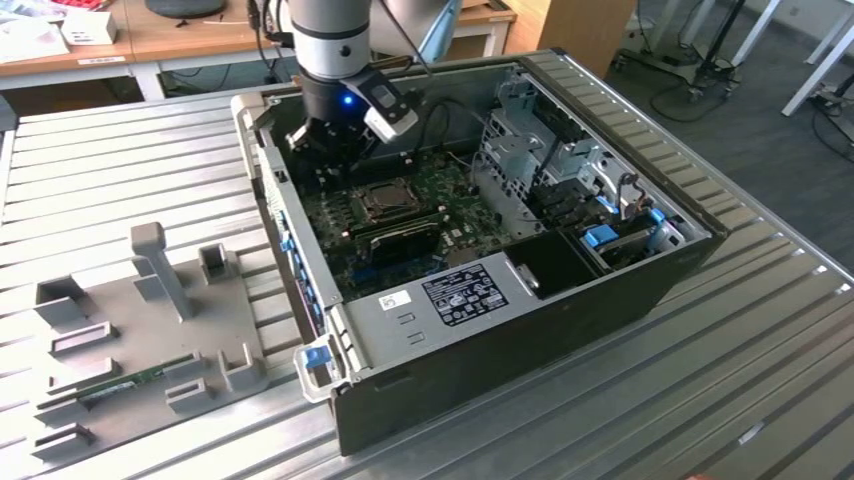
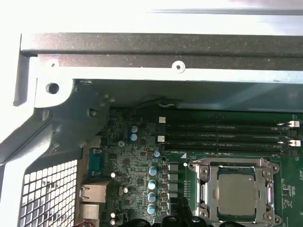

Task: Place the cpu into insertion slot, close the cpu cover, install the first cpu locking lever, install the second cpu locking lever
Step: 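Install the first cpu locking lever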

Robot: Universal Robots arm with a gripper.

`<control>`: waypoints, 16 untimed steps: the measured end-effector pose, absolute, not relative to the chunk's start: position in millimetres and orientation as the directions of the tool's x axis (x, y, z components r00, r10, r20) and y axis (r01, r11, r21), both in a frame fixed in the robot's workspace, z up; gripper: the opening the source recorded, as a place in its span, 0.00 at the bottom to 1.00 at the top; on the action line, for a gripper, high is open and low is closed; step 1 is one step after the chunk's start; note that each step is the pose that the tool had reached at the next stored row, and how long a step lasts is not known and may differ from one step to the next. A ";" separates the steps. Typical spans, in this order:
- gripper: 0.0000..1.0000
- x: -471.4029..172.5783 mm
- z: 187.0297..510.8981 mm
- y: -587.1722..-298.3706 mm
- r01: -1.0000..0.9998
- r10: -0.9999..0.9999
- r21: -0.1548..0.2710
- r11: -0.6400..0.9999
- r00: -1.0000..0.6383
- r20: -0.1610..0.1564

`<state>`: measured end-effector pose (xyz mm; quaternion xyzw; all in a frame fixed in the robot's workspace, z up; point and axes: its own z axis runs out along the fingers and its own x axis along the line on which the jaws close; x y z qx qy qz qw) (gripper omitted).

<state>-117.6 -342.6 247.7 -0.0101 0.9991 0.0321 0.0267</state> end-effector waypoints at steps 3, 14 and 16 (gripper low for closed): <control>0.11 -118.0 247.8 -342.6 -0.022 -0.018 0.068 0.997 -0.998 -0.056; 0.11 -120.9 247.8 -342.6 -0.022 -0.018 0.068 0.997 -0.998 -0.056; 0.11 -122.4 247.7 -342.6 -0.022 -0.018 0.069 0.997 -0.998 -0.056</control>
